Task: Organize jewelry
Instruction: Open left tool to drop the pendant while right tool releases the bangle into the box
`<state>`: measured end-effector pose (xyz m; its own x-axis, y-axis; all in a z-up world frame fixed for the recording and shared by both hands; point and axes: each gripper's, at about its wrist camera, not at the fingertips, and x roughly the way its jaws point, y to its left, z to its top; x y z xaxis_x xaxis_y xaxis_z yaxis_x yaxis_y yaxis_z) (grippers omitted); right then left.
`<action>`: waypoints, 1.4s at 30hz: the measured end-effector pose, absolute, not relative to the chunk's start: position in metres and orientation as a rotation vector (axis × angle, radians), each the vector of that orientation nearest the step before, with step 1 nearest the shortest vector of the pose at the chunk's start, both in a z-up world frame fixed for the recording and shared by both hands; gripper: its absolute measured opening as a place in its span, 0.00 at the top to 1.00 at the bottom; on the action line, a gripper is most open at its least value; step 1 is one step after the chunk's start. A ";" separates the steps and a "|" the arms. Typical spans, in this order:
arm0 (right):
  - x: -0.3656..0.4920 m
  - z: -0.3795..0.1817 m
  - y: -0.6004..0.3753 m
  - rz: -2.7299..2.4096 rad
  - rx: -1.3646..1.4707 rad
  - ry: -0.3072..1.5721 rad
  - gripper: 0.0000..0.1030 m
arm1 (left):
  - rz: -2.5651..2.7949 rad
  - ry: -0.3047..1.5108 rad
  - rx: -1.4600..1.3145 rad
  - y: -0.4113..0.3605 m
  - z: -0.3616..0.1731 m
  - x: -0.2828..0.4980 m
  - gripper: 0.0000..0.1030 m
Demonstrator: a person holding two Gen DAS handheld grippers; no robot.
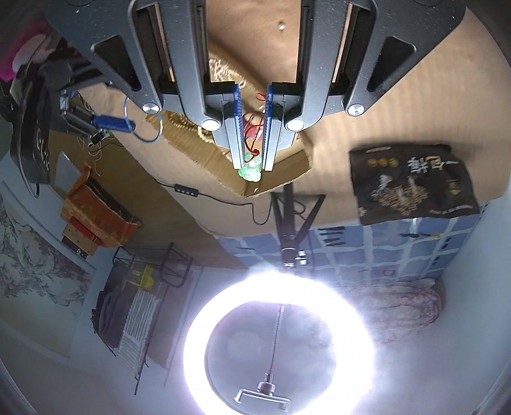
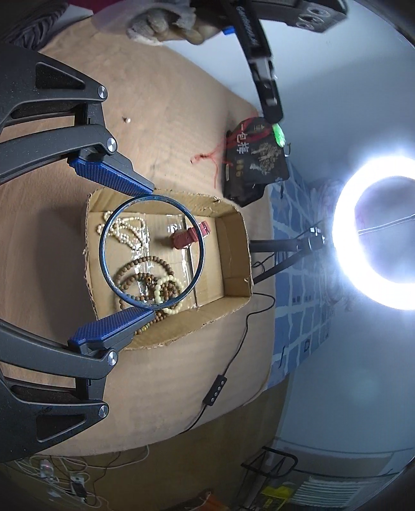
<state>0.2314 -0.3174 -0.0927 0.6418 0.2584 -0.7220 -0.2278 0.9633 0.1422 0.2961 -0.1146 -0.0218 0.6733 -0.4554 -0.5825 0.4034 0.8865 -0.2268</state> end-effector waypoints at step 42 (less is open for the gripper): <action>0.259 -0.139 -0.309 0.273 0.001 0.942 0.30 | -0.484 0.790 -0.044 -0.182 -0.068 0.360 0.76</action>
<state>0.2588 -0.3091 -0.1395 0.5564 0.2316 -0.7980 -0.2305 0.9657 0.1196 0.3599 -0.1821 -0.0684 0.6008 -0.4337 -0.6715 0.4016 0.8901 -0.2156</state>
